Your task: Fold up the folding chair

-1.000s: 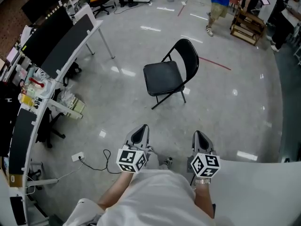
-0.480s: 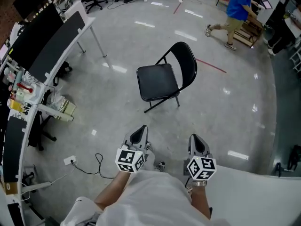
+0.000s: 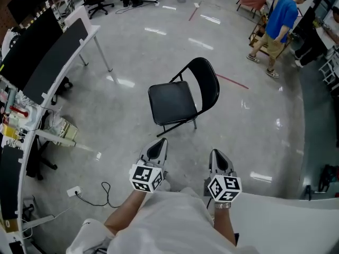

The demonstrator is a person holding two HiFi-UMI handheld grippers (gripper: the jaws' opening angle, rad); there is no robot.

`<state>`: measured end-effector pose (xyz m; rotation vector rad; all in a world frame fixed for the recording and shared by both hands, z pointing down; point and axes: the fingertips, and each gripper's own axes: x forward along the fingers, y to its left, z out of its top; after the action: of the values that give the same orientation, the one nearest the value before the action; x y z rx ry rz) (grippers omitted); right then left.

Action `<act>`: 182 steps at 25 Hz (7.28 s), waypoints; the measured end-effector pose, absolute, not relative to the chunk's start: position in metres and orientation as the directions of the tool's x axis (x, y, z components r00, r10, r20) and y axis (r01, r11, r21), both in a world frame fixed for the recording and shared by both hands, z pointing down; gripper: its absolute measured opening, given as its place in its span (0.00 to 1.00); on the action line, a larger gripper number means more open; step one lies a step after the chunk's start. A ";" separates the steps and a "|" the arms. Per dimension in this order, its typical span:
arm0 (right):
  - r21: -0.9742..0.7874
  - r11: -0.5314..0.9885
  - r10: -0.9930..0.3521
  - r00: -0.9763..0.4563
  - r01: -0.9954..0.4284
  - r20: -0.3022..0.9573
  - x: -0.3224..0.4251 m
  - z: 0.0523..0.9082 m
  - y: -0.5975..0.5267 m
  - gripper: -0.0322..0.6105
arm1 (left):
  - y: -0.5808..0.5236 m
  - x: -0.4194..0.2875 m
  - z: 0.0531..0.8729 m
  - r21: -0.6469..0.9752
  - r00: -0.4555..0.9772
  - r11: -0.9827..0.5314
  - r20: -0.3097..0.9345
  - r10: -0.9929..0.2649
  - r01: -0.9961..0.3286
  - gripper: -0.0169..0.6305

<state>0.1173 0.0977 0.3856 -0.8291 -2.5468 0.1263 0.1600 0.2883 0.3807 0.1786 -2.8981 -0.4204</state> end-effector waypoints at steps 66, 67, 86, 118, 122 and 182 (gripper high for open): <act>-0.338 0.652 0.704 -0.378 0.678 0.601 -0.210 0.532 0.149 0.06 | 0.326 -0.102 0.508 0.300 -0.904 0.922 0.414 0.104 0.244 0.05; -0.324 0.658 0.695 -0.383 0.680 0.608 -0.216 0.538 0.151 0.06 | 0.330 -0.110 0.515 0.305 -0.907 0.923 0.411 0.096 0.236 0.05; -0.131 0.757 0.586 -0.575 0.640 0.571 -0.366 0.632 0.148 0.06 | 0.335 -0.195 0.653 0.379 -0.901 0.903 0.434 0.021 0.203 0.05; -0.268 0.730 0.623 -0.451 0.628 0.640 -0.425 0.692 0.191 0.27 | 0.437 -0.177 0.850 0.454 -0.837 0.830 0.546 0.030 0.326 0.05; -0.255 0.747 0.605 -0.468 0.614 0.644 -0.427 0.692 0.191 0.27 | 0.470 -0.178 0.872 0.452 -0.823 0.829 0.567 0.017 0.329 0.05; -0.383 0.718 0.659 -0.390 0.580 0.643 -0.529 0.722 0.066 0.28 | 0.449 -0.186 0.993 0.710 -0.703 0.549 0.653 -0.281 0.440 0.50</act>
<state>-0.5285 0.0659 0.7223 -0.9380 -2.0980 0.1209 -0.1859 0.4495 0.9935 -0.1281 -2.0226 -1.2044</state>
